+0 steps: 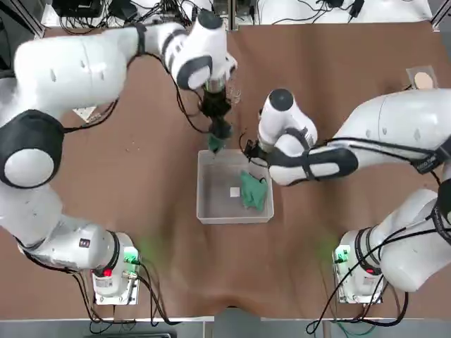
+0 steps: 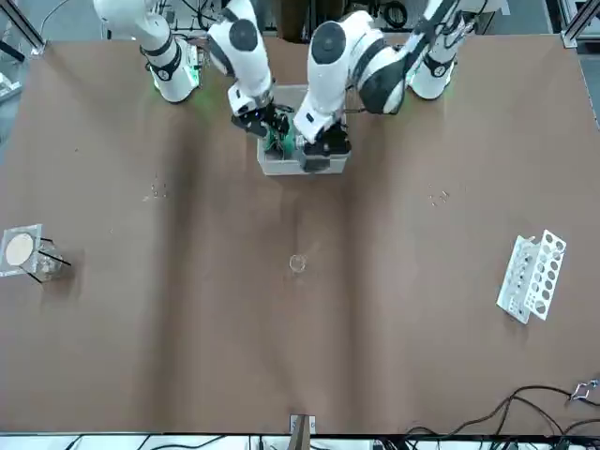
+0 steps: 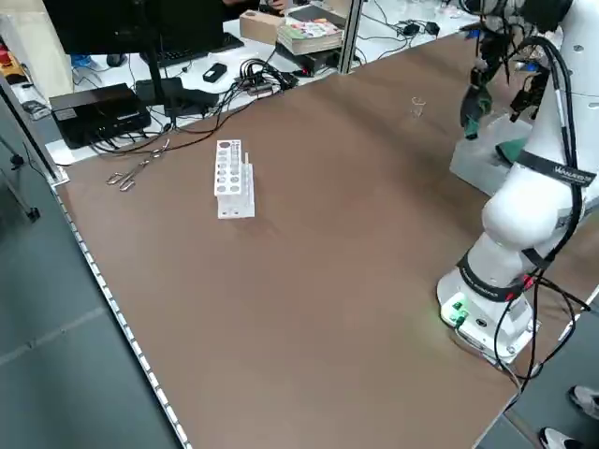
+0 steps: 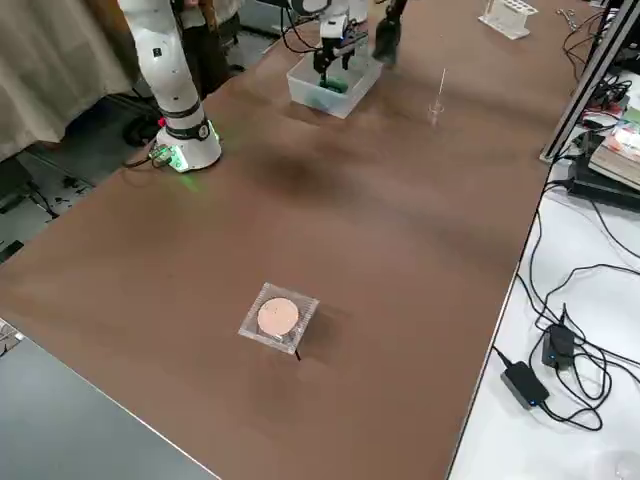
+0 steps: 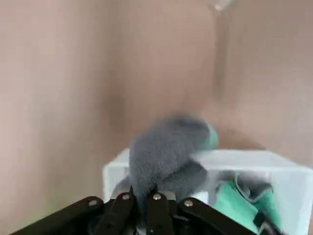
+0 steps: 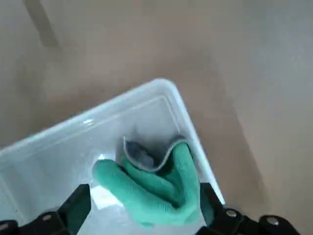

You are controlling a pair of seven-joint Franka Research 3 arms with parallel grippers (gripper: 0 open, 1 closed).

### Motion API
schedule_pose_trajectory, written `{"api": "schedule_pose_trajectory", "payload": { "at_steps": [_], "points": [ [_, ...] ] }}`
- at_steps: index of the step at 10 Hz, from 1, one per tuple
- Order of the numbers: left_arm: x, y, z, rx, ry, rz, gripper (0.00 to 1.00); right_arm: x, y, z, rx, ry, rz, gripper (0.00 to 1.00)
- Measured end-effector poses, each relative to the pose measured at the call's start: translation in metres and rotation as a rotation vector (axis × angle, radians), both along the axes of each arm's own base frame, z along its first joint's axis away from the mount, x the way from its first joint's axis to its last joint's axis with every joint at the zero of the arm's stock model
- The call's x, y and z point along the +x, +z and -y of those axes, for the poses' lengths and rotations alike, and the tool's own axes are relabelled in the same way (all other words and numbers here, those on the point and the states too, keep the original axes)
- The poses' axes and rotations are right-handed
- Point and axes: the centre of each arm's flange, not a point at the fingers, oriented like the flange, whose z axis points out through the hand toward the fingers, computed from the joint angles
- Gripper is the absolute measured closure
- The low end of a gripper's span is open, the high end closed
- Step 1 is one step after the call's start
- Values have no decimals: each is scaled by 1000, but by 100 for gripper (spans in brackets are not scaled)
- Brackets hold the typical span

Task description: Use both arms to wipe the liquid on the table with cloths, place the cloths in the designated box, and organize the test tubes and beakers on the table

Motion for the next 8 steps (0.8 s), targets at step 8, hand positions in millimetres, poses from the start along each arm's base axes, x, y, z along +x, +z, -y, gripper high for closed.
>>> {"api": "schedule_pose_trajectory", "payload": {
  "at_steps": [8],
  "points": [
    [102, -36, -211, 181, 38, -122, 94, -14, -77, -35, -111, 95, -19, 2]
  ]
}}
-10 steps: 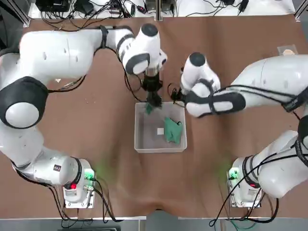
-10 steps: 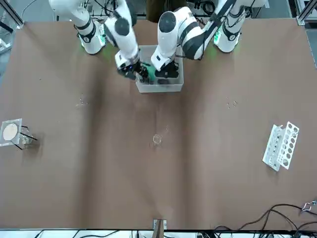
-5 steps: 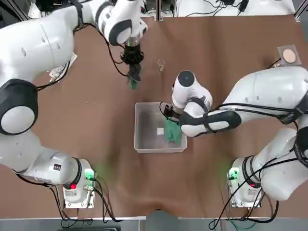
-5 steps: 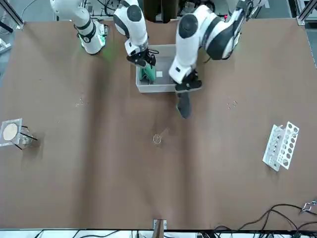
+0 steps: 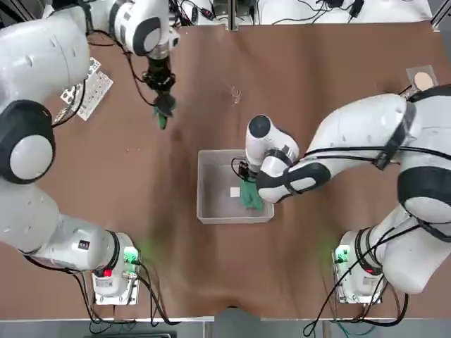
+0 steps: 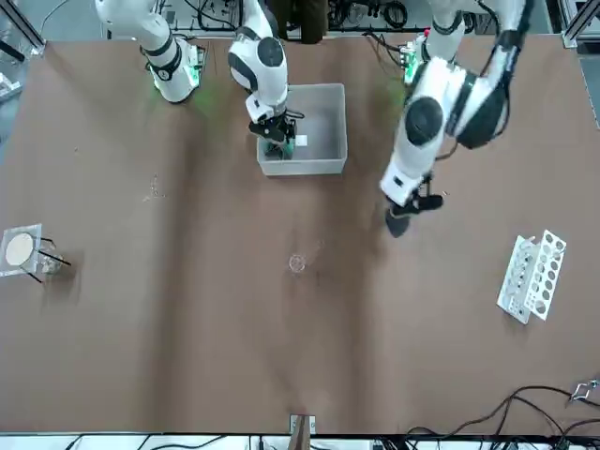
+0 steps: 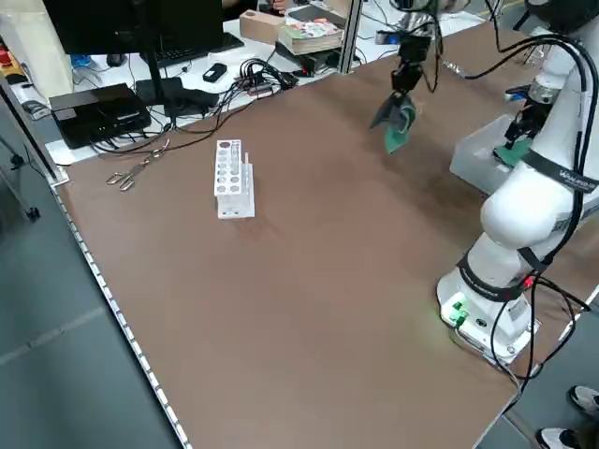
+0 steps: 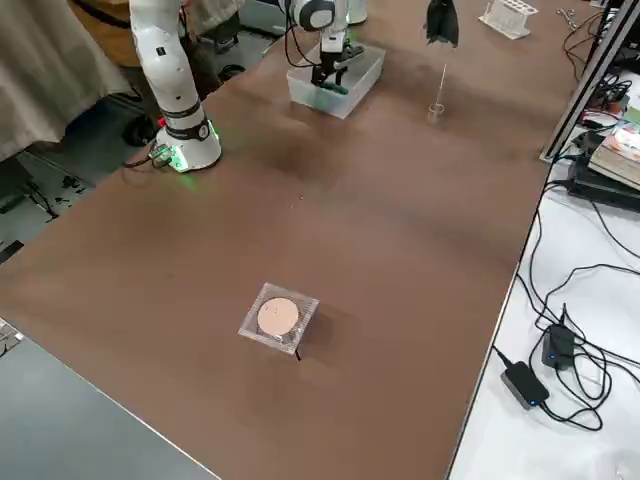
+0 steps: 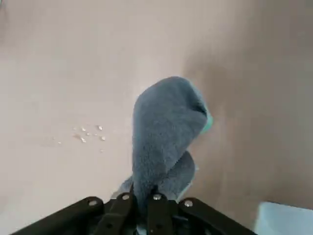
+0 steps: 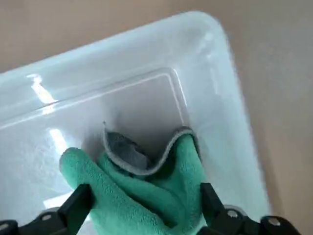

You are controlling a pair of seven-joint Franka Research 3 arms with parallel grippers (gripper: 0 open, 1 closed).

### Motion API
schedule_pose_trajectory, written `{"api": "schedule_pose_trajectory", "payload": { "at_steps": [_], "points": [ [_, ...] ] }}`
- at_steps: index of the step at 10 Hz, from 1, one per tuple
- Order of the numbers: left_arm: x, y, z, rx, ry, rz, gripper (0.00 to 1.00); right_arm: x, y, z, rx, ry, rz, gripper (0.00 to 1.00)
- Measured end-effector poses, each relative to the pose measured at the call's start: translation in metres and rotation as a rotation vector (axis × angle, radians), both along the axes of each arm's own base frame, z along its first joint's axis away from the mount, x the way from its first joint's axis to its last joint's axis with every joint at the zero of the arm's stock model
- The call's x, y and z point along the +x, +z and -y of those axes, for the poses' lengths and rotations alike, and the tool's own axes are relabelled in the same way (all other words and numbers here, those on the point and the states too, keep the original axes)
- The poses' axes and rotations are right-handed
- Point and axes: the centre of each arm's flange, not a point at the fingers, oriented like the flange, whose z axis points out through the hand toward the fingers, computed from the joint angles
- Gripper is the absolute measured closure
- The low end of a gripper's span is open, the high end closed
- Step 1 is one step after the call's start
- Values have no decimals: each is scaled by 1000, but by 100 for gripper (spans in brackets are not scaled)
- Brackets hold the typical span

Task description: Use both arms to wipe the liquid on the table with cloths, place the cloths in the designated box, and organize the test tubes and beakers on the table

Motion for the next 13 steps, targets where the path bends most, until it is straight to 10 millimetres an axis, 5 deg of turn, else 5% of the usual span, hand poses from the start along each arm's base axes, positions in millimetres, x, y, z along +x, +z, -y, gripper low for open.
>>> {"api": "schedule_pose_trajectory", "payload": {
  "at_steps": [1, 3, 6, 7, 9, 10, 13],
  "points": [
    [1, -15, -23, 7, -10, -36, 94, 4, -4, -6, 0, 5, 2, 3],
    [0, -47, -52, 12, -21, -98, 94, 15, -12, -8, -11, 0, 9, 35],
    [-11, -112, -61, 19, -16, -177, 94, 22, -14, -4, -18, -13, 9, 83],
    [-18, -135, -74, 24, -3, -205, 94, 22, -13, -5, -18, -13, 10, 92],
    [-29, -171, -102, 45, 22, -263, 94, 25, -4, -6, -34, -11, 4, 93],
    [-32, -186, -117, 69, 22, -275, 94, 34, 16, -4, -69, -3, -10, 93],
    [-46, -214, -167, 131, 29, -287, 94, 99, 135, 40, -106, 37, -40, 93]
  ]
}}
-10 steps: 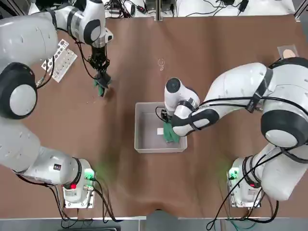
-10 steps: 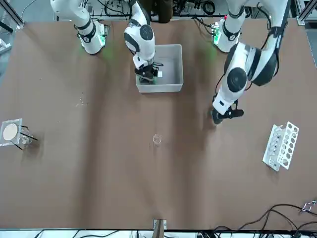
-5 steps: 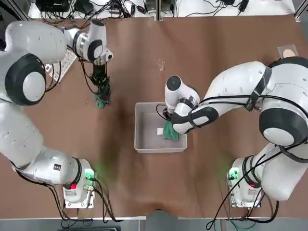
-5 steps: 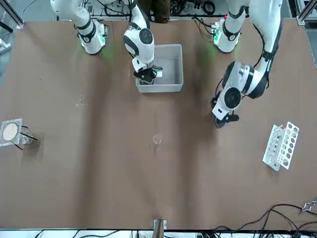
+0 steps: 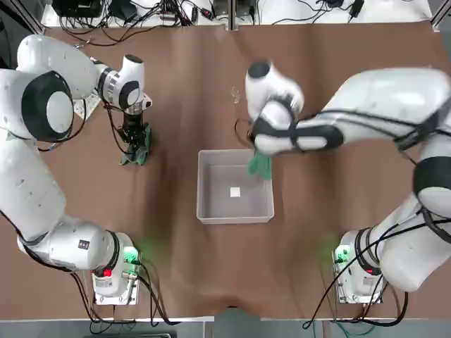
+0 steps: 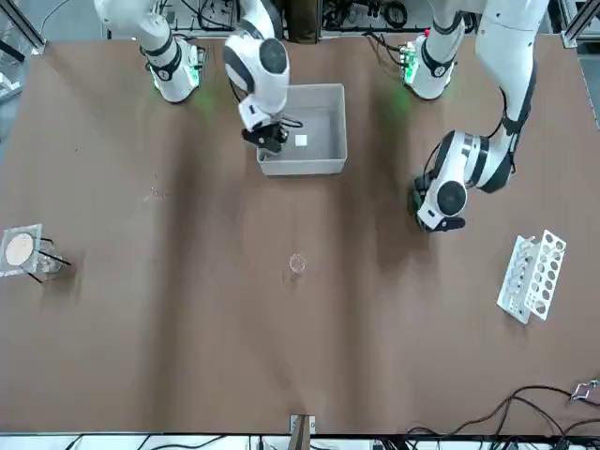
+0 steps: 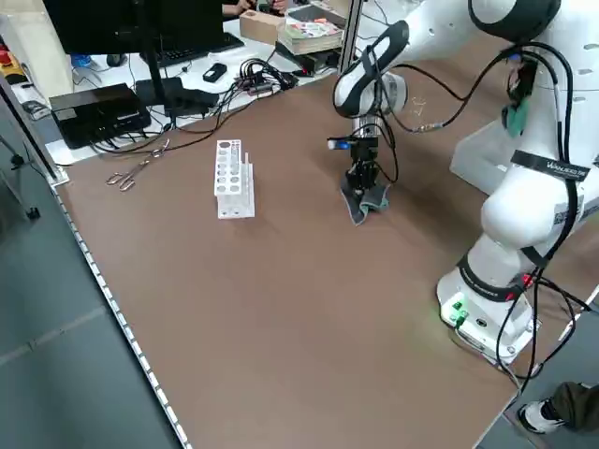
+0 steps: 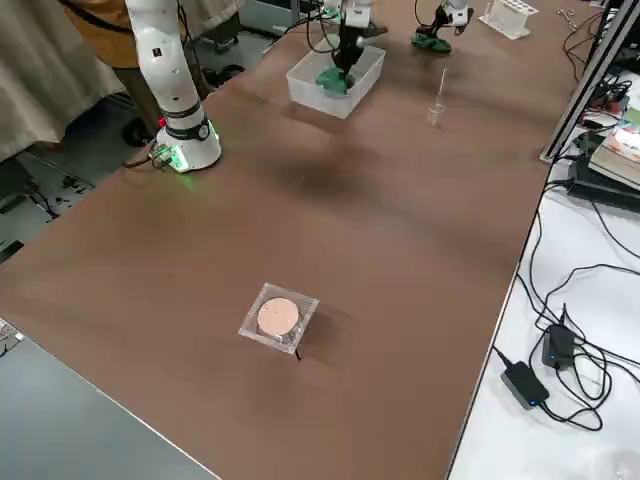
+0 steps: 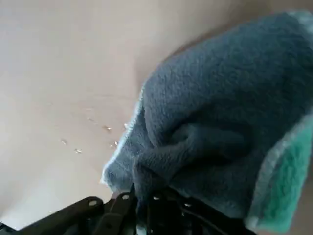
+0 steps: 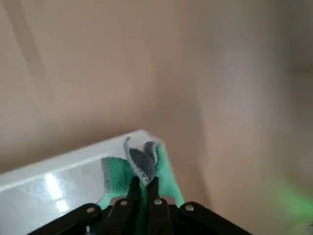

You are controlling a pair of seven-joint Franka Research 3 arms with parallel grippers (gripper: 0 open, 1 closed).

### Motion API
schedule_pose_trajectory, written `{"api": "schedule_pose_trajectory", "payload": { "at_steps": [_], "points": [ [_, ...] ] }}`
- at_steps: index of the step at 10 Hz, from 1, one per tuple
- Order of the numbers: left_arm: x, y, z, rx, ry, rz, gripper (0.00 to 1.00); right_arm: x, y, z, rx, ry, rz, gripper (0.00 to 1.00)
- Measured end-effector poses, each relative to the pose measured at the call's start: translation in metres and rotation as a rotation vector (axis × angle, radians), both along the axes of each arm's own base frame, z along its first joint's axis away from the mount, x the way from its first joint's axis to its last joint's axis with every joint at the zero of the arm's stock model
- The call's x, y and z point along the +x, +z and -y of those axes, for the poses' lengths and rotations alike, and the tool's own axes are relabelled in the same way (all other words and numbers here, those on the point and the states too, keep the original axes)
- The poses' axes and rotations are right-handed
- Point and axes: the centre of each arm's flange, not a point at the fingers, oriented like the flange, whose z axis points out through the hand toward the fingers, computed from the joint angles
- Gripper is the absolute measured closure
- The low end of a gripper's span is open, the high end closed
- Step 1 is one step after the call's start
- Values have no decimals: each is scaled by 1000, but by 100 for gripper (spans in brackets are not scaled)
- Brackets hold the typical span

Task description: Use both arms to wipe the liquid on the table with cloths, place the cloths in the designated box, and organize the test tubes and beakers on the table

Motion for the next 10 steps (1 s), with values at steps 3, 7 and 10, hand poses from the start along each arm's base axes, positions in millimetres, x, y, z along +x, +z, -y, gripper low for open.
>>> {"api": "schedule_pose_trajectory", "payload": {
  "at_steps": [3, 7, 10],
  "points": [
    [-8, -6, -58, 88, 5, -23, 94, 71, 60, 105, 33, 75, -30, 93],
    [-18, -6, -151, 175, 27, 21, 94, 122, 41, 206, 66, 82, -50, 93],
    [-22, -11, -168, 165, 18, 41, 94, 127, -39, 218, 54, 75, -117, 93]
  ]
}}
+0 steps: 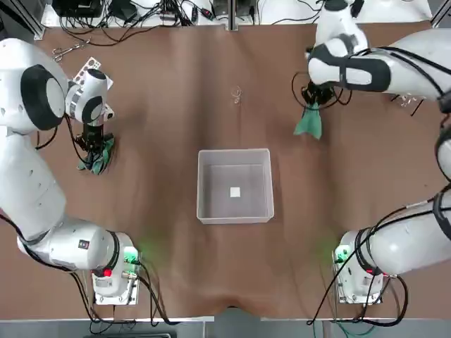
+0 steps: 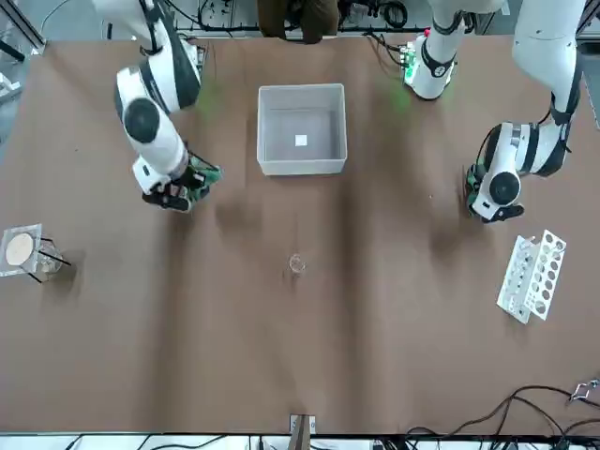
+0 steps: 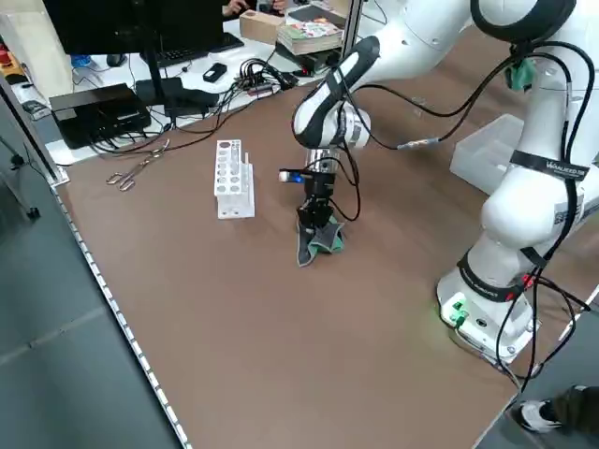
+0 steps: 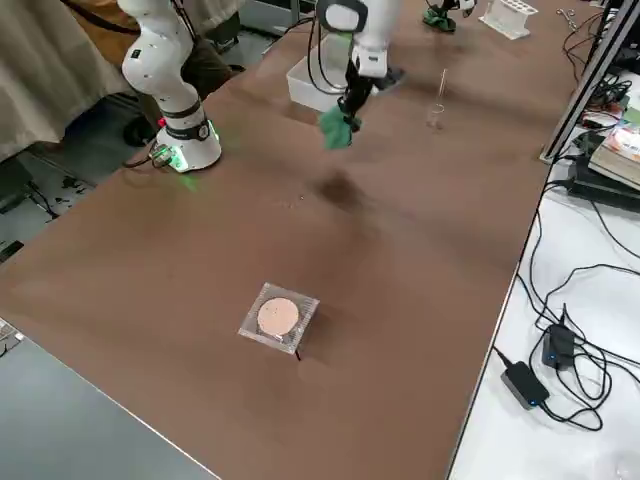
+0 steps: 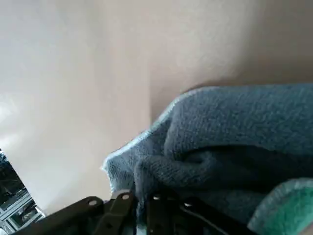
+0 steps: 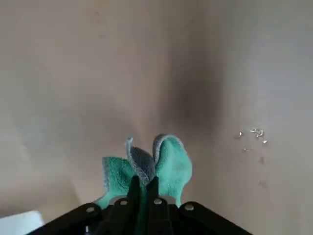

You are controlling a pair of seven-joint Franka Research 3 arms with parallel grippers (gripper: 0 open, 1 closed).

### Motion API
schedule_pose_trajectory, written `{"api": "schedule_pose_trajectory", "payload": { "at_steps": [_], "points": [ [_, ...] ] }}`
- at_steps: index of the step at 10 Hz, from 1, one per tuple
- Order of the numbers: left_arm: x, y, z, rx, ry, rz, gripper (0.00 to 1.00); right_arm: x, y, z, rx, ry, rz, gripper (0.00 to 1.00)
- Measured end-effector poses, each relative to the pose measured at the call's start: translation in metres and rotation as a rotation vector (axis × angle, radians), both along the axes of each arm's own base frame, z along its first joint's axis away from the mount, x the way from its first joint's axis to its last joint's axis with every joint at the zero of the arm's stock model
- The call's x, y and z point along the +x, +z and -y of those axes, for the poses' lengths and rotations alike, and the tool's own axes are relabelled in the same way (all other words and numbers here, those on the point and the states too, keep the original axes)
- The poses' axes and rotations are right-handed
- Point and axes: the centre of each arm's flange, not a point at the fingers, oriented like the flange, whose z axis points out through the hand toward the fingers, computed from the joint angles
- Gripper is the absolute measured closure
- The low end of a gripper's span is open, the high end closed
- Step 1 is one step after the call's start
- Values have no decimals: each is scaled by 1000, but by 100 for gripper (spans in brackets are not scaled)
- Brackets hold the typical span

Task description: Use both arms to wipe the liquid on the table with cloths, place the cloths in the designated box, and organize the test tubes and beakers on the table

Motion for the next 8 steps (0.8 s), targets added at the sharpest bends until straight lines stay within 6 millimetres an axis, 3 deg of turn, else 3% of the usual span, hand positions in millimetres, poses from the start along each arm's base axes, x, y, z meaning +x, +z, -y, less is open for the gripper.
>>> {"api": "schedule_pose_trajectory", "payload": {
  "at_steps": [1, 2, 4, 5, 6, 7, 8],
  "points": [
    [3, 0, 8, -4, -16, 5, 94, 3, -33, 0, 1, -2, -11, 93],
    [7, -2, 30, -7, -37, 18, 94, 7, -62, 1, 8, -5, -8, 93],
    [18, 1, 96, -6, -76, 67, 94, 7, -101, 9, 26, -14, 17, 93],
    [21, 3, 134, -29, -90, 90, 94, 3, -110, 18, 28, -12, 9, 93],
    [26, 8, 168, -68, -83, 111, 94, 1, -116, 38, 33, 1, -11, 93],
    [29, 13, 202, -113, -67, 132, 94, -2, -125, 71, 45, 20, -40, 93],
    [34, 24, 247, -146, -53, 152, 94, -9, -132, 119, 75, 36, -53, 93]
  ]
}}
